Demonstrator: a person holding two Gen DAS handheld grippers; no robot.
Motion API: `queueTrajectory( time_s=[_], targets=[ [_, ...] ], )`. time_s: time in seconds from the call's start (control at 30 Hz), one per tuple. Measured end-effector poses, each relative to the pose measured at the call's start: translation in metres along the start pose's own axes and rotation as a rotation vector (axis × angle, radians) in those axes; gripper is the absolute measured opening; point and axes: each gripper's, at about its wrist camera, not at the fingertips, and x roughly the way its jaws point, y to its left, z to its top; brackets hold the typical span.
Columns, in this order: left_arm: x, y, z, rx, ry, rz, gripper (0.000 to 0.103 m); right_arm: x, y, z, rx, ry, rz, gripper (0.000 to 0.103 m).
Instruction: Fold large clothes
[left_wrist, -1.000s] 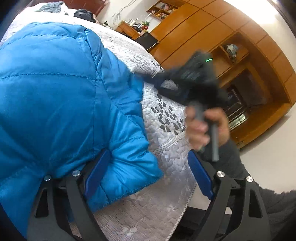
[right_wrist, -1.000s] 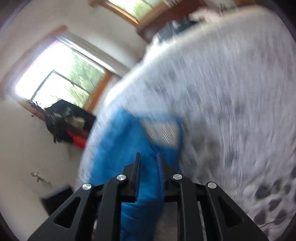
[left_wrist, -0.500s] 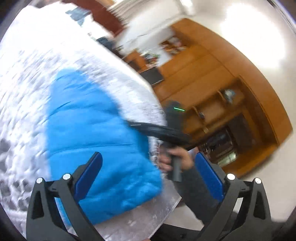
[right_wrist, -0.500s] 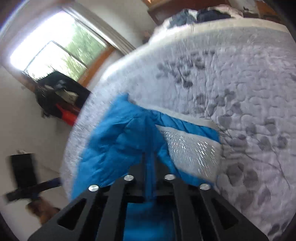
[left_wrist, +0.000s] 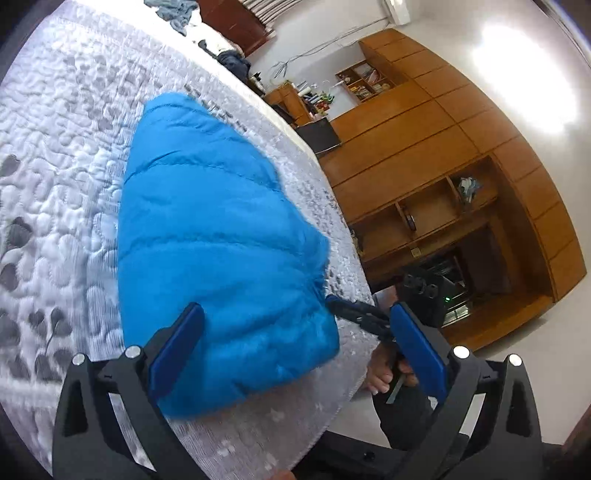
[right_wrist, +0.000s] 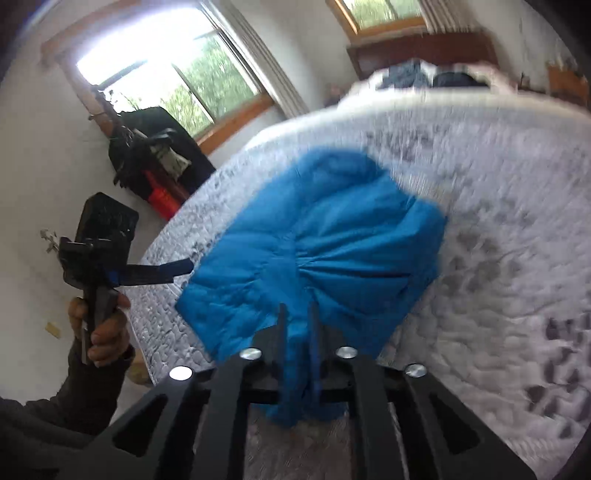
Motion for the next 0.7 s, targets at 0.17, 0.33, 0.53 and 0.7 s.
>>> queueTrajectory(
  time_s=[0.17, 0.33, 0.53, 0.7],
  targets=[
    [-0.046, -0.04, -0.041, 0.135, -0.122, 0.312, 0.1, -0.055, 0.043, -0.04, -0.092, -0.117, -0.187, 0.1],
    [-0.051, -0.055, -0.093, 0.197, -0.133, 0.617, 0.1, -0.063, 0.071, -0.083, -0.137, -0.084, -0.455, 0.099],
    [-0.059, -0.081, -0.141, 0.281, -0.187, 0.747, 0.1, -0.07, 0.092, -0.104, -0.076, -0.103, -0.599, 0.099],
    [-0.083, -0.11, -0.144, 0.312, -0.242, 0.735, 0.1, -0.087, 0.115, -0.102, -0.081, -0.113, -0.548, 0.099]
  ],
)
